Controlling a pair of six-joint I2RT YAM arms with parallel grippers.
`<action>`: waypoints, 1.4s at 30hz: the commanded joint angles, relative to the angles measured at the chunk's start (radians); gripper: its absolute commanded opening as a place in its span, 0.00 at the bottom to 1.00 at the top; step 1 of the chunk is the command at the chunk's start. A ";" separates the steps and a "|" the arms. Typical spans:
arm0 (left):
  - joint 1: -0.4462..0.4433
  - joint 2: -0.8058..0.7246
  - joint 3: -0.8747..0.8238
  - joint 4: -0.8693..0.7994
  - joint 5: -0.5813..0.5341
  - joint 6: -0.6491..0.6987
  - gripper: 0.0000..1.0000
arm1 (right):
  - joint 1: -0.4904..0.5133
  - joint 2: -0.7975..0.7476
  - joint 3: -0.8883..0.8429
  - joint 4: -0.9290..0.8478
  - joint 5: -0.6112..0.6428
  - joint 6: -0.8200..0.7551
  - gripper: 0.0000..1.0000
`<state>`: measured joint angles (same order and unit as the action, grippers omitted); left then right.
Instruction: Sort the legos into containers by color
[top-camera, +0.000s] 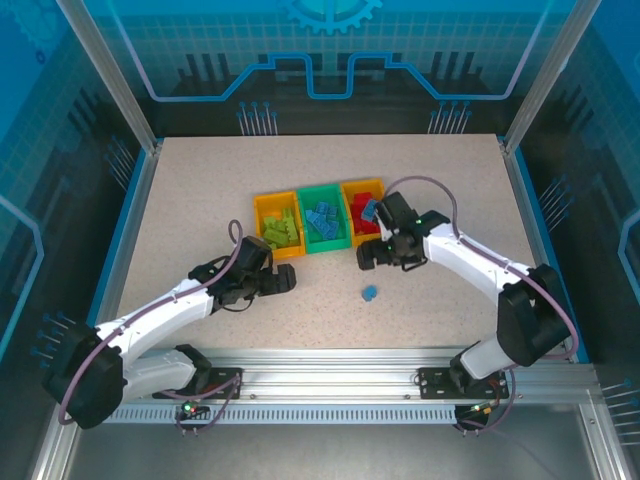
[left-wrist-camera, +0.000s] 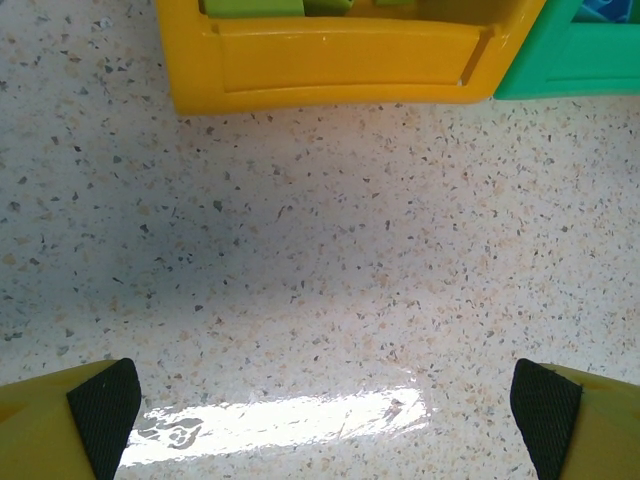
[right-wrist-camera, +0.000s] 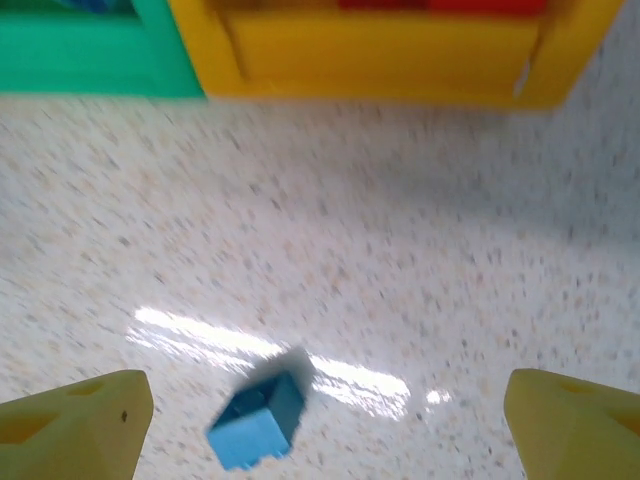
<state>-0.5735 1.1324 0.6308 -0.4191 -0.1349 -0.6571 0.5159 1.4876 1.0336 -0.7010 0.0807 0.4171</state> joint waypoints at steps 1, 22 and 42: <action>-0.007 -0.005 -0.013 0.011 -0.006 -0.022 0.99 | -0.017 -0.050 -0.027 0.061 0.014 0.016 0.92; -0.028 0.001 0.004 -0.004 -0.034 -0.017 0.99 | -0.112 0.581 0.759 -0.212 -0.048 0.220 0.79; -0.029 0.009 -0.010 0.019 -0.034 -0.014 0.99 | -0.166 0.565 0.697 -0.157 -0.065 0.290 0.69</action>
<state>-0.5961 1.1324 0.6308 -0.4179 -0.1608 -0.6643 0.3721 2.0514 1.7126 -0.8482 0.0292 0.6815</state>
